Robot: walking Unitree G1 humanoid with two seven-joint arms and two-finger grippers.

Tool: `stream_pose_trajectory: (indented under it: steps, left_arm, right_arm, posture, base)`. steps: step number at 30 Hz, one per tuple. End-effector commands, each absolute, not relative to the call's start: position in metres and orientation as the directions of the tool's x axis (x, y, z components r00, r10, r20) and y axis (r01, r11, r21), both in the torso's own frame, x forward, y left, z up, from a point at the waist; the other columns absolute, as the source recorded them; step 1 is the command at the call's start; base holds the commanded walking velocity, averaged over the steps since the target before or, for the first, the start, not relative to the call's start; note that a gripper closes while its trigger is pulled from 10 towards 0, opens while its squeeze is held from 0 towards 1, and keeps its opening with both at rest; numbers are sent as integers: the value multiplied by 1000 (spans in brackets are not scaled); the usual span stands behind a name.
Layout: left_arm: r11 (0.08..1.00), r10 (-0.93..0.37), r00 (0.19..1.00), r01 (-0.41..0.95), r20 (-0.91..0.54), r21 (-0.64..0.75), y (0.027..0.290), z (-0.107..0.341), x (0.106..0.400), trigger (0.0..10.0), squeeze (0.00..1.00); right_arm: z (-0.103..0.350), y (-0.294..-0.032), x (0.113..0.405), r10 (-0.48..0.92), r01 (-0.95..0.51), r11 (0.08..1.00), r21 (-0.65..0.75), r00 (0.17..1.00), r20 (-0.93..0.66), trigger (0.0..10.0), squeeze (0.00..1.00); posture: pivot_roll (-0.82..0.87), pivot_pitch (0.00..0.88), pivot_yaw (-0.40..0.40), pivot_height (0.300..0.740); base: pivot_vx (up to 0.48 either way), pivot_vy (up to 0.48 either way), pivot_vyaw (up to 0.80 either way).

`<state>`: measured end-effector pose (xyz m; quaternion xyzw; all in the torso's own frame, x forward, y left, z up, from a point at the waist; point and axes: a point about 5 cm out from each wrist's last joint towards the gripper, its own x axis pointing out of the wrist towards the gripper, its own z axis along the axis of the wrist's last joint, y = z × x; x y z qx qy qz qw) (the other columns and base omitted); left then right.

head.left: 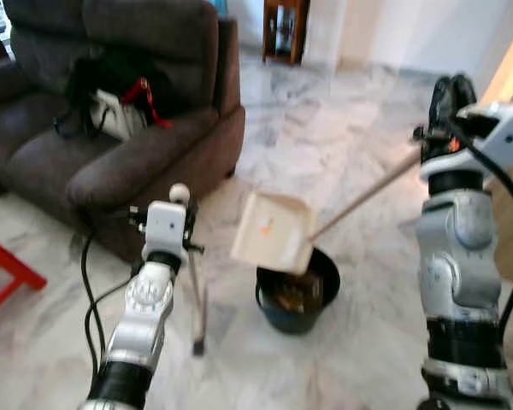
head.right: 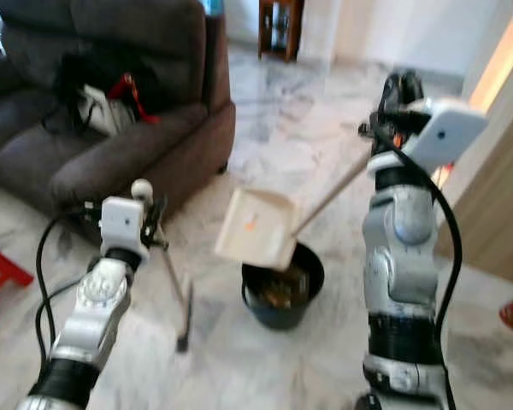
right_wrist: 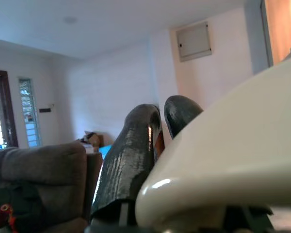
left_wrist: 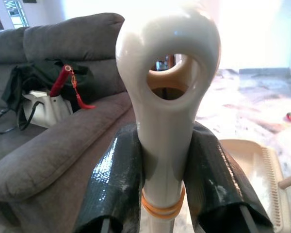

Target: Sweep floor

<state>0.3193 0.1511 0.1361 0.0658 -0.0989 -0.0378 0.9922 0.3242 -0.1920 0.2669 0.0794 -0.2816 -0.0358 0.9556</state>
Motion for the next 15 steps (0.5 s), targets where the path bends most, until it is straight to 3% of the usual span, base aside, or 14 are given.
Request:
stream_pose_trajectory:
  steps: [1, 15]
  left_arm:
    - [985, -85, 961, 42, 263, 164, 155, 151, 321, 10000, 0]
    - [987, -92, 956, 51, 278, 152, 155, 154, 320, 10000, 0]
  right_arm:
    - [286, -188, 318, -102, -11, 983, 181, 792, 602, 10000, 0]
    - [286, -189, 318, -100, -13, 983, 183, 799, 593, 10000, 0]
  posture:
    - [-92, 0, 12, 740]
    - [-89, 0, 10, 740]
  base:
    - [0, 0, -800]
    - [0, 0, -791]
